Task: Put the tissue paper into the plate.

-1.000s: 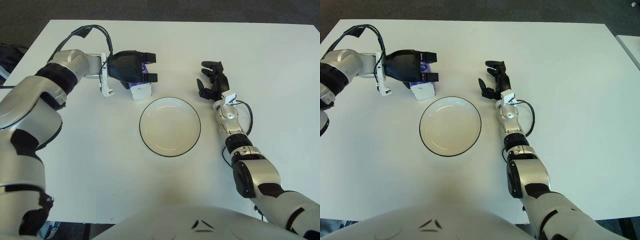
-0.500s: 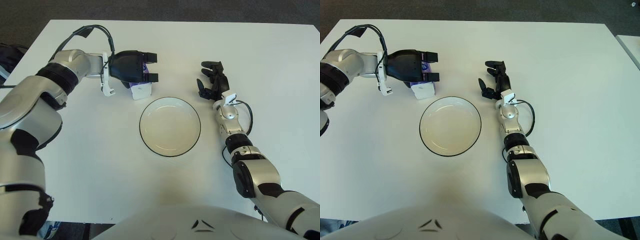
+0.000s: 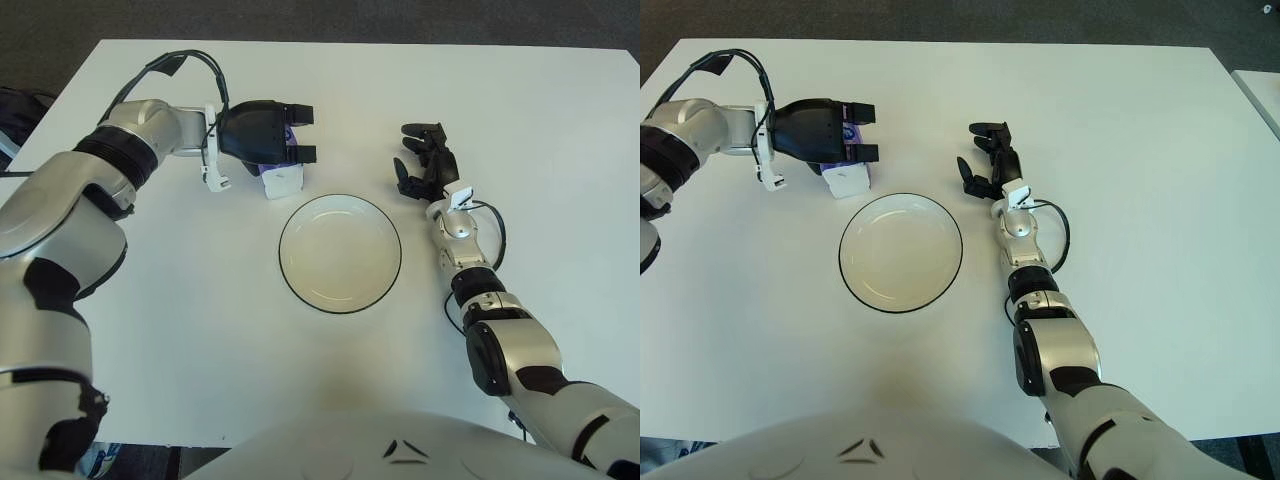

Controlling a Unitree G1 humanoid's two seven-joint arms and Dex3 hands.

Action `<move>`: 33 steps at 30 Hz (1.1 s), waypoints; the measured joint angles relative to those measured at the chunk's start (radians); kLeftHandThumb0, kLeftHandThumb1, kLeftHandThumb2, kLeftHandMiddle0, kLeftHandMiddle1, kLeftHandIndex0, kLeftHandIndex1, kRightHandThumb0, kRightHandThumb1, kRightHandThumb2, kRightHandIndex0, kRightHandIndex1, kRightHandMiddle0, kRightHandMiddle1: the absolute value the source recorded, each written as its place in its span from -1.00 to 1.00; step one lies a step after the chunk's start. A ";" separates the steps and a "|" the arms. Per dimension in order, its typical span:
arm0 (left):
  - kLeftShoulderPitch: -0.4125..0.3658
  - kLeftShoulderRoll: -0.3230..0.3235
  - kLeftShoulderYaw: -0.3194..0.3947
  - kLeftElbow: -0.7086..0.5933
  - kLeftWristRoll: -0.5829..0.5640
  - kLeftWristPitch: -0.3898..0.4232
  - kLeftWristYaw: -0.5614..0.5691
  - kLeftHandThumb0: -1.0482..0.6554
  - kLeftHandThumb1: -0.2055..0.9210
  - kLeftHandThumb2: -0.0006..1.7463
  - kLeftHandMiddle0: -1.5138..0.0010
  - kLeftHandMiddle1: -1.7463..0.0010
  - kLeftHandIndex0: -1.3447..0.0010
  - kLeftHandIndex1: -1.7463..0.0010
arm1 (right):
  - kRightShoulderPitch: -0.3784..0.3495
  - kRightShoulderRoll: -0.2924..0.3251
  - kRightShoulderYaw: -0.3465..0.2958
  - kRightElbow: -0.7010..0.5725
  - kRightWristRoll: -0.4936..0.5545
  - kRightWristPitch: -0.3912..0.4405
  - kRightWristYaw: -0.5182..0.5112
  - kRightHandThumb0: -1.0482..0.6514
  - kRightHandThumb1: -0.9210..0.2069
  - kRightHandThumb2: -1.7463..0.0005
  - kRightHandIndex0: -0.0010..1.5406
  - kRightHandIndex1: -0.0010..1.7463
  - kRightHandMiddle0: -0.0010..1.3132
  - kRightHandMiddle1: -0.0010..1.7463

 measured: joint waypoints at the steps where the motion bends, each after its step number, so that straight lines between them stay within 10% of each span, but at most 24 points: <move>1: 0.002 0.000 0.004 0.000 -0.003 0.000 -0.001 0.22 0.05 0.42 0.41 -1.00 0.34 -0.99 | 0.000 0.000 0.000 0.000 0.000 0.000 0.000 -0.24 -0.32 -0.02 -0.56 0.02 -0.85 0.43; 10: 0.015 0.002 0.046 -0.015 -0.041 0.001 -0.022 0.22 -0.55 0.83 -0.08 -1.00 0.05 -0.88 | 0.000 0.000 0.000 0.000 0.000 -0.001 0.000 -0.23 -0.31 -0.03 -0.56 0.03 -0.84 0.44; 33: 0.097 -0.056 0.374 0.015 -0.532 -0.144 -0.145 0.23 -0.46 0.79 -0.03 -0.95 0.17 -1.00 | -0.001 -0.001 0.002 0.000 -0.001 -0.002 0.000 -0.25 -0.33 -0.02 -0.53 0.00 -0.85 0.45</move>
